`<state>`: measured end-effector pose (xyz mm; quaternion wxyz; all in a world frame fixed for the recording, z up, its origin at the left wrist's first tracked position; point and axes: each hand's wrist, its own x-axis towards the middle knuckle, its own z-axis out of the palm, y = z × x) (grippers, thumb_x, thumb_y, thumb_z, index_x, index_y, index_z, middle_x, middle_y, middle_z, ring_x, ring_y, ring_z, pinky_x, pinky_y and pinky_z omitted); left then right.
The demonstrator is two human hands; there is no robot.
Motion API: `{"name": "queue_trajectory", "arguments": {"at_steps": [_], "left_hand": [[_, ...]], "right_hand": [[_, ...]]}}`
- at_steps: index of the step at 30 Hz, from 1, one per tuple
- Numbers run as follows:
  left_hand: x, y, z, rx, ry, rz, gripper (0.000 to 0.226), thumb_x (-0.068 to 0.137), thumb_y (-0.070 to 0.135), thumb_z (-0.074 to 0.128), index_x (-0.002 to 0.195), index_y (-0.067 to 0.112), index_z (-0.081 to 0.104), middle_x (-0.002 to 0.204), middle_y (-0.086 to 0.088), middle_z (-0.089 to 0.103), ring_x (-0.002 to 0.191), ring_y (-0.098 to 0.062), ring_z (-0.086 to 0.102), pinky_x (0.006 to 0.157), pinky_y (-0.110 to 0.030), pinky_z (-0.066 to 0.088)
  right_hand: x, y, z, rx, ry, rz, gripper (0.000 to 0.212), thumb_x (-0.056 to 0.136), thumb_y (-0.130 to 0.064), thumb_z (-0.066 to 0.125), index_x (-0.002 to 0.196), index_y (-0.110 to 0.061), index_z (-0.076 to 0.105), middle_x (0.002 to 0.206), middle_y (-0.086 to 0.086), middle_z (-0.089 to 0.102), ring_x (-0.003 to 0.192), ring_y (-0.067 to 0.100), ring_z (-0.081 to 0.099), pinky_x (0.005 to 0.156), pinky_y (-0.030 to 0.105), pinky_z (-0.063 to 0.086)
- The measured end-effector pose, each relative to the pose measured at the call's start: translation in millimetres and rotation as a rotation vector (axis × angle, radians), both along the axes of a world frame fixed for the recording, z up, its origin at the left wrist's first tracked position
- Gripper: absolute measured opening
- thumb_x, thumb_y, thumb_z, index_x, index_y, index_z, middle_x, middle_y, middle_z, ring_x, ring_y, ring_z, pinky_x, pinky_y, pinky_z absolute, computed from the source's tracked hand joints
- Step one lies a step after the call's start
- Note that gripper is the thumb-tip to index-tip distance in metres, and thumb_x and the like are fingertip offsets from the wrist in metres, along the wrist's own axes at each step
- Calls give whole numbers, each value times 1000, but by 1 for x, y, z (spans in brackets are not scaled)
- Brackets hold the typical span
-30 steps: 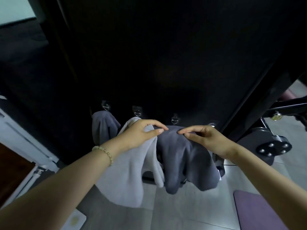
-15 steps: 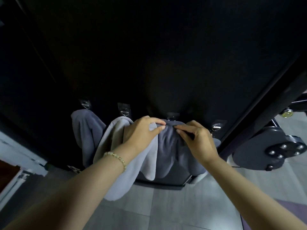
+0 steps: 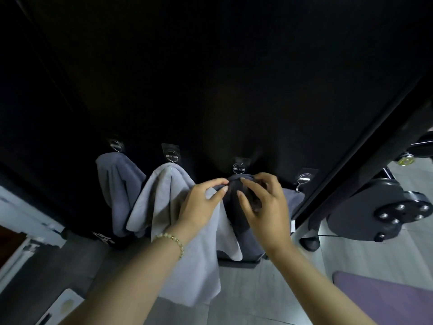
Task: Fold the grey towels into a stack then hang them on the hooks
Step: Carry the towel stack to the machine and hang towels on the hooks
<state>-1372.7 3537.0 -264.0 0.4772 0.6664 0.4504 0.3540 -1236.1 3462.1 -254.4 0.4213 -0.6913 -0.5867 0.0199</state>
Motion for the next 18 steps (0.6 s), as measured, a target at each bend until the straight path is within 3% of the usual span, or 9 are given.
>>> {"name": "queue_trajectory", "arguments": {"at_steps": [3, 6, 12, 15, 18], "left_hand": [[-3, 6, 0, 17, 46, -11, 17, 90, 19, 63, 98, 33, 67, 93, 25, 66, 96, 8, 61, 89, -7, 43], [-4, 7, 0, 51, 64, -18, 17, 90, 19, 62, 97, 33, 67, 95, 24, 66, 97, 5, 61, 88, -6, 43], [-4, -2, -1, 83, 59, 37, 18, 91, 19, 61, 107, 23, 69, 104, 13, 66, 103, 3, 57, 89, -4, 37], [-13, -10, 1, 112, 51, 59, 18, 91, 22, 62, 107, 23, 69, 107, 13, 67, 107, 1, 57, 95, -13, 40], [-28, -16, 3, 186, 140, 117, 20, 91, 29, 61, 110, 30, 64, 101, 13, 64, 100, 2, 57, 91, -5, 38]], "right_hand": [[5, 5, -2, -40, -53, 91, 35, 89, -33, 57, 121, -19, 65, 116, -2, 54, 100, 16, 57, 80, 36, 53], [2, 4, -5, -96, 7, 67, 39, 91, -35, 60, 128, -24, 59, 116, -8, 57, 94, 6, 58, 77, 26, 52], [-10, 10, -4, -54, 374, -25, 33, 86, -25, 69, 118, -21, 67, 103, -7, 62, 89, -6, 55, 74, 4, 40], [-9, 8, 2, -63, 242, -74, 29, 84, -27, 71, 113, -25, 69, 105, -11, 53, 93, -2, 50, 74, 3, 36], [-5, 9, 5, -30, 9, -76, 25, 83, -27, 72, 107, -26, 70, 103, -8, 47, 95, 7, 46, 79, 19, 40]]}}
